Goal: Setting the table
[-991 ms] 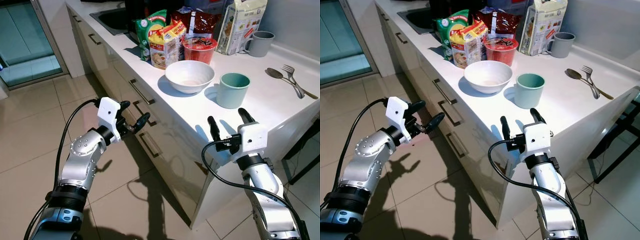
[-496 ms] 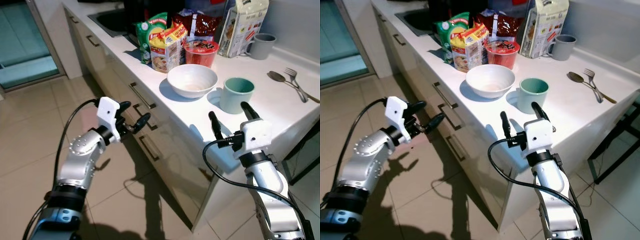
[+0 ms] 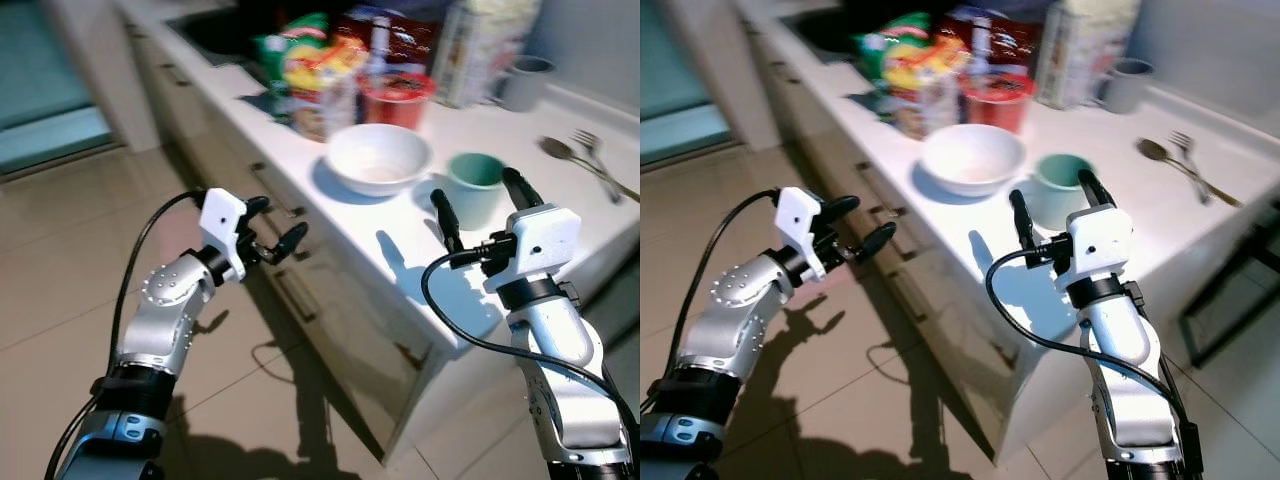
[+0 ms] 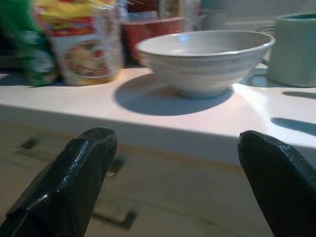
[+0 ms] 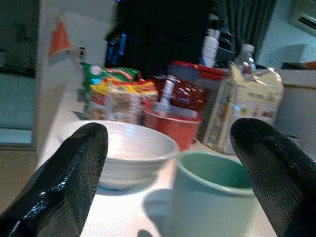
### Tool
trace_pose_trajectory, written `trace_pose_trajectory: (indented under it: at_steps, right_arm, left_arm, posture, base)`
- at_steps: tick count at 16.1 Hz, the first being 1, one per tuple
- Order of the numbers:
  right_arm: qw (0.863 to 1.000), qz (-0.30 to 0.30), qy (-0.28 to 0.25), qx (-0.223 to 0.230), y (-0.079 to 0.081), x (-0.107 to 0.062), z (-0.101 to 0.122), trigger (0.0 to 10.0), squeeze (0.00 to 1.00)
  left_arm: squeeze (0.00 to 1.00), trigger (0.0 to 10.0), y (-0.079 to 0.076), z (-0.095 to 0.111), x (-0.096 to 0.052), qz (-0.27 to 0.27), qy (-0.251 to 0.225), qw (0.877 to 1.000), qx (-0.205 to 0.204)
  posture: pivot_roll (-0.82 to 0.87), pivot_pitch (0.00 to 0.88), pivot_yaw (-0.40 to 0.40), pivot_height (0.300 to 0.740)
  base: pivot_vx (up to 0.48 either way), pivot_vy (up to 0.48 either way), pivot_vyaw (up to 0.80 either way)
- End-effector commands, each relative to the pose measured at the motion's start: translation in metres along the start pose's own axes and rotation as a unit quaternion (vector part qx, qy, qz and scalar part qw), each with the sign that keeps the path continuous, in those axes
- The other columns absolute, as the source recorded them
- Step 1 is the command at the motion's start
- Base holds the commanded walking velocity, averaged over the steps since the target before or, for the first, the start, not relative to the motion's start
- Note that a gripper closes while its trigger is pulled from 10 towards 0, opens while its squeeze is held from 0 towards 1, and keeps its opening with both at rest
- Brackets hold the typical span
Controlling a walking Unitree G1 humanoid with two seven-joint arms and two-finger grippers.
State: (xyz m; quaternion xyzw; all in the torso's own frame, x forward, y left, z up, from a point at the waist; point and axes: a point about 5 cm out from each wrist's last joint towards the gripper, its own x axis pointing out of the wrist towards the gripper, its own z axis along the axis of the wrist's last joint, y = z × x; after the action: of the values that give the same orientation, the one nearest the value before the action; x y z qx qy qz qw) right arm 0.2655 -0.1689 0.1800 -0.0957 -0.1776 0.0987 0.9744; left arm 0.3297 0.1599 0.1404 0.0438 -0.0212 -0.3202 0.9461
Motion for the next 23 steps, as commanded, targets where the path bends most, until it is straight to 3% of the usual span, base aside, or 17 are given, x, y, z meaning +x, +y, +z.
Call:
trace_pose_trajectory:
  at_steps: [1, 14, 19, 23]
  right_arm:
    - [1.000, -0.008, 0.014, 0.005, -0.003, -0.002, -0.003, 10.0, 0.00]
    - [0.999, -0.008, 0.035, 0.019, 0.005, -0.008, -0.011, 10.0, 0.00]
    - [0.999, -0.008, 0.036, 0.020, 0.005, -0.009, -0.011, 10.0, 0.00]
    - [0.999, -0.004, 0.032, 0.021, 0.008, -0.007, -0.010, 10.0, 0.00]
  left_arm:
    - [0.00, 10.0, 0.002, 0.000, 0.000, 0.001, 0.008, 1.000, 0.003]
    - [0.00, 10.0, -0.002, -0.001, 0.000, -0.021, 0.011, 1.000, 0.005]
    - [0.00, 10.0, -0.003, 0.000, -0.001, -0.019, 0.006, 1.000, 0.013]
    - [0.00, 10.0, 0.009, 0.010, -0.001, -0.013, -0.007, 1.000, 0.021]
  posture:
    - [-0.04, 0.000, 0.076, 0.740]
    - [-0.05, 0.000, 0.084, 0.740]
    - [-0.05, 0.000, 0.084, 0.740]
    - [-0.04, 0.000, 0.083, 0.740]
  base:
    - [0.000, 0.000, 0.00]
    - [0.349, 0.000, 0.00]
    - [0.000, 0.000, 0.00]
    - [0.000, 0.000, 0.00]
